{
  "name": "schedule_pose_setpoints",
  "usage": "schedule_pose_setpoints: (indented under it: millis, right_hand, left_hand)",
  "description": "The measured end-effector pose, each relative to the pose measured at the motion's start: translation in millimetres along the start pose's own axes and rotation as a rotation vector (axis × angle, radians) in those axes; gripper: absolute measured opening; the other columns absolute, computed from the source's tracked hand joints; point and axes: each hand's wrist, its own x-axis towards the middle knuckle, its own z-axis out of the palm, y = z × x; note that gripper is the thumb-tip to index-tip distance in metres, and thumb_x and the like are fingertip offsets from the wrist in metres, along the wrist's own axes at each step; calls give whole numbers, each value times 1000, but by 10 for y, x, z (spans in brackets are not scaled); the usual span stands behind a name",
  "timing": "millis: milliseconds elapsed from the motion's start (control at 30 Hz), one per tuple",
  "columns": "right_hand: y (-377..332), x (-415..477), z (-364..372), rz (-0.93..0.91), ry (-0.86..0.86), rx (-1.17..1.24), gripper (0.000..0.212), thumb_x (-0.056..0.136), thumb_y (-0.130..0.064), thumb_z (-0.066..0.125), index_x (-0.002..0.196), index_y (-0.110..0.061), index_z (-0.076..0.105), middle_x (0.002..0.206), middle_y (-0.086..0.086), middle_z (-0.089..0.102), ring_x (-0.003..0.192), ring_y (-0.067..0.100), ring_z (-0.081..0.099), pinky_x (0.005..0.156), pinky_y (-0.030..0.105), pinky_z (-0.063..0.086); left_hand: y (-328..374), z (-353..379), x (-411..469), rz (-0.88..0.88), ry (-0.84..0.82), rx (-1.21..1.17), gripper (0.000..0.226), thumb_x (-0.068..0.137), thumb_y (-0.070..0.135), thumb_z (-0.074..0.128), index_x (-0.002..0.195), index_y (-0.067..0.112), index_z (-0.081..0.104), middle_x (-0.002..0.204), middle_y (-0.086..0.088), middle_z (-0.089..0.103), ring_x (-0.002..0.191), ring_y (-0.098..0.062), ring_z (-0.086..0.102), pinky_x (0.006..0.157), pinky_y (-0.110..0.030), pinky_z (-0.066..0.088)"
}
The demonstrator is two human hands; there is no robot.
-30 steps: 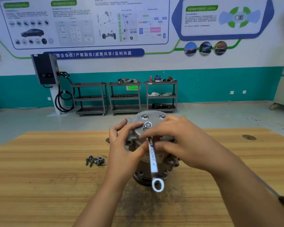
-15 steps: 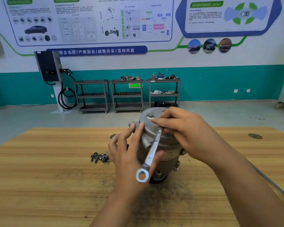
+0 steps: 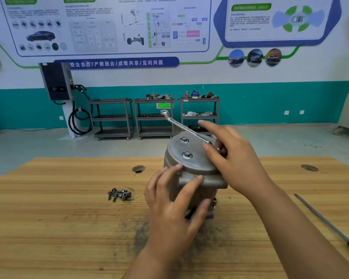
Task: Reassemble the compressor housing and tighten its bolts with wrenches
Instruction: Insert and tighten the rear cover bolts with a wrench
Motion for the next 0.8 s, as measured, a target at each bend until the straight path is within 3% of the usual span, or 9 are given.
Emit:
schedule_pose_setpoints:
  millis: [267, 400, 533, 667, 800]
  right_hand:
    - [-38, 45, 166, 60, 72, -12, 33, 93, -16, 47, 121, -27, 62, 79, -5, 42, 83, 20, 49, 79, 45, 43]
    - [10, 41, 136, 172, 63, -114, 27, 91, -34, 43, 104, -27, 65, 96, -4, 34, 104, 18, 36, 91, 37, 35]
    - [40, 30, 14, 147, -12, -215, 34, 93, -45, 35, 112, -34, 61, 131, -4, 29, 122, 11, 21, 98, 36, 22]
    - [90, 60, -161, 151, -60, -274, 37, 95, -40, 32, 124, -35, 55, 130, -8, 42, 123, 15, 29, 89, 30, 16]
    - [103, 60, -348, 173, -82, -409, 29, 96, -37, 40, 119, -42, 57, 126, -9, 46, 122, 18, 27, 89, 32, 16]
  left_hand:
    - [-17, -5, 31, 22, -46, -17, 29, 92, 45, 45, 115, 29, 52, 143, -1, 36, 137, -21, 26, 109, -46, 26]
    - [-37, 9, 33, 7, -19, -24, 31, 86, 38, 54, 114, 27, 51, 141, 0, 38, 129, -19, 31, 107, -41, 29]
    - [-53, 16, 22, -7, 21, -8, 39, 85, 35, 55, 123, 28, 48, 138, 1, 40, 121, -22, 35, 104, -34, 29]
    - [-57, -3, 24, -24, 52, 48, 44, 86, 37, 53, 130, 31, 46, 134, 2, 39, 118, -15, 30, 107, -26, 24]
    - [-49, -15, 19, -39, 63, 75, 45, 85, 38, 53, 129, 31, 48, 131, 0, 39, 117, -18, 30, 109, -22, 18]
